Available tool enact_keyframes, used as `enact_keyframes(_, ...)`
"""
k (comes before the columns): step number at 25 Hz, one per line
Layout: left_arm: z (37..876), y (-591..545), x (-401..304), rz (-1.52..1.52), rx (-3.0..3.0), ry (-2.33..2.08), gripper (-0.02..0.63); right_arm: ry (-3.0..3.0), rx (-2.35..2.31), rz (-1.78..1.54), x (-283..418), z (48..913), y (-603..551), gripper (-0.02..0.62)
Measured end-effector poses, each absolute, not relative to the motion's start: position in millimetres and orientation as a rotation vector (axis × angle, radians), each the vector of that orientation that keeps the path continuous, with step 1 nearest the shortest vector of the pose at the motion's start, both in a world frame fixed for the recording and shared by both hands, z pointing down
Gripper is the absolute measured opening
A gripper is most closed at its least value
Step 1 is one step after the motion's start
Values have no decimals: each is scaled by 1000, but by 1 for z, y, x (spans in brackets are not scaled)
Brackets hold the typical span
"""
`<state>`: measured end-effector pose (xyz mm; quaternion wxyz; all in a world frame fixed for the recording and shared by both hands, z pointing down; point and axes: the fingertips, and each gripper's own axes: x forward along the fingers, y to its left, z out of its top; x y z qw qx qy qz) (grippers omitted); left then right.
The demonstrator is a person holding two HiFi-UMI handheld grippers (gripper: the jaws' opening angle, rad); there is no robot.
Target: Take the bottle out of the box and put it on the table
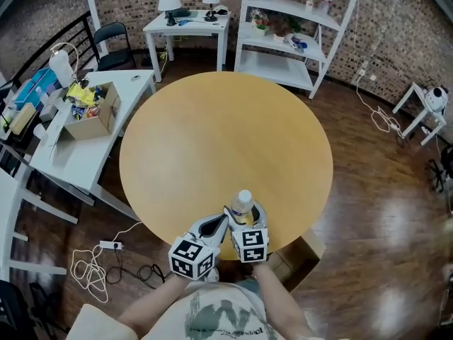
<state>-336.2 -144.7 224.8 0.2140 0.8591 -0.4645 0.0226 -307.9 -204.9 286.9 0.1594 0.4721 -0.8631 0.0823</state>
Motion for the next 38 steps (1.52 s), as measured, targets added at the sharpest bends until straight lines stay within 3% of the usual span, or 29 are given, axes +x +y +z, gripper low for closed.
enact_keyframes(13,207,-132,-326,-32,2357,-1309,-2,-2497,1383,210,-275,243,-176,298)
enact_keyframes(38,146,-76,-156,-118,2593,-1082,-2,-2492,1696,149,-117,138,-68,0)
